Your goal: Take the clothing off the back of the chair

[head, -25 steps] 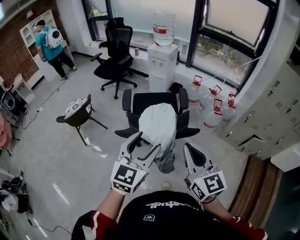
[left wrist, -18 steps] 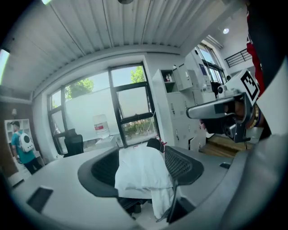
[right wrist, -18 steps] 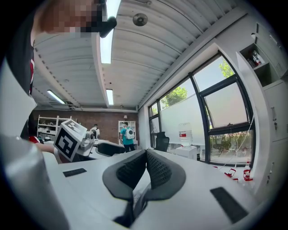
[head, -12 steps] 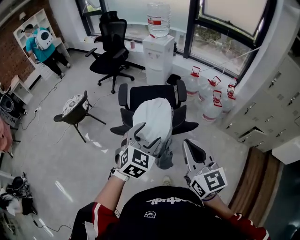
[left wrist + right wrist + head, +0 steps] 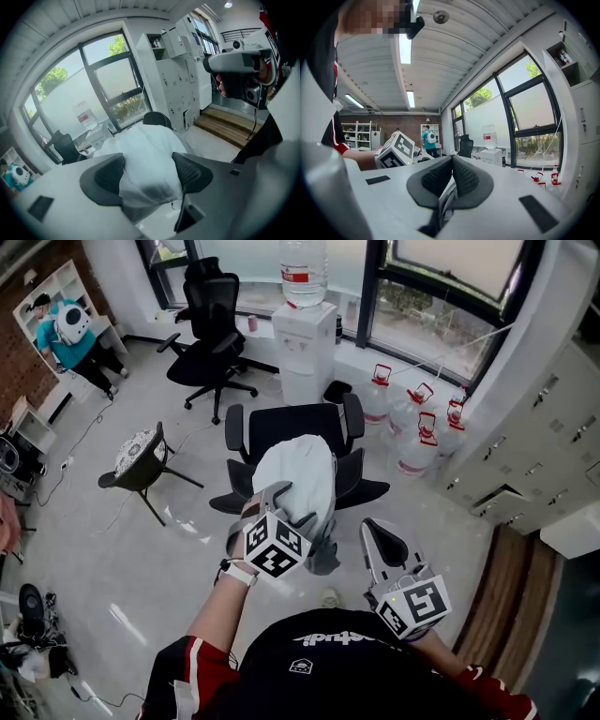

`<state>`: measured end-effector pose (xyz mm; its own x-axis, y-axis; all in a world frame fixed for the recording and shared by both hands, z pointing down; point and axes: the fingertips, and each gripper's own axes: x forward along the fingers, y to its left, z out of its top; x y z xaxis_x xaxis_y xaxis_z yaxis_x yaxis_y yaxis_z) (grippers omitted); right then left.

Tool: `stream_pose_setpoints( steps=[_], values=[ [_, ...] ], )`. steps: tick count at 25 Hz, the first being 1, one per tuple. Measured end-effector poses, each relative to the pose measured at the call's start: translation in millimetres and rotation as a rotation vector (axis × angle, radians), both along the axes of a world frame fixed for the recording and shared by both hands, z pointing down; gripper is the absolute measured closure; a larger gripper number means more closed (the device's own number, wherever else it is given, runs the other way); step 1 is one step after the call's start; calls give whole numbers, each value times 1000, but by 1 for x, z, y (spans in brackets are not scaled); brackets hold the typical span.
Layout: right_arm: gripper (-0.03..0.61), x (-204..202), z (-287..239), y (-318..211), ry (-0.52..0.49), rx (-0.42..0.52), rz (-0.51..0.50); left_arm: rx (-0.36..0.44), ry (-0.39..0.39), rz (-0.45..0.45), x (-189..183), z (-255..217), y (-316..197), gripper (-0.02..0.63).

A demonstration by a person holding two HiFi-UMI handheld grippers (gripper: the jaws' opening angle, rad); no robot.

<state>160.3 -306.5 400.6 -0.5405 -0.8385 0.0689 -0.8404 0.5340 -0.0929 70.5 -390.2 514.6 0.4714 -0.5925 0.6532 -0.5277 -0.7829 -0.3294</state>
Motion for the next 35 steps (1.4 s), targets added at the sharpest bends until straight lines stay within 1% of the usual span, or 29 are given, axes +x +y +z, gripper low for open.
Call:
stream_pose_setpoints(
  steps=[3, 6, 12, 15, 18, 20, 25, 29, 32, 35],
  values=[
    [575, 3, 1, -3, -1, 0, 1, -43, -5, -1, 3, 6, -2, 307],
    [575, 3, 3, -4, -5, -1, -2, -49, -2, -19, 2, 9, -2, 308],
    [575, 0, 2, -2, -21, -7, -8, -16, 4, -57, 0, 6, 1, 316],
    [575, 0, 3, 1, -26, -6, -17, 2, -5, -52, 0, 7, 6, 362],
    [575, -2, 2, 3, -30, -6, -20, 27, -21, -38, -1, 7, 8, 379],
    [575, -2, 0, 6, -33, -5, -21, 42, -19, -42, -1, 4, 11, 383],
    [575, 2, -2, 9, -38, -1, -15, 70, 36, -52, 2, -7, 18, 443],
    [575, -1, -2, 13, -42, 3, -20, 60, 62, -54, 0, -11, 24, 500],
    [575, -2, -2, 16, -43, 4, -25, 54, 86, -57, -1, -14, 27, 526],
    [575, -3, -4, 19, -51, -2, -17, 49, 144, -67, -3, -22, 29, 543]
  ],
)
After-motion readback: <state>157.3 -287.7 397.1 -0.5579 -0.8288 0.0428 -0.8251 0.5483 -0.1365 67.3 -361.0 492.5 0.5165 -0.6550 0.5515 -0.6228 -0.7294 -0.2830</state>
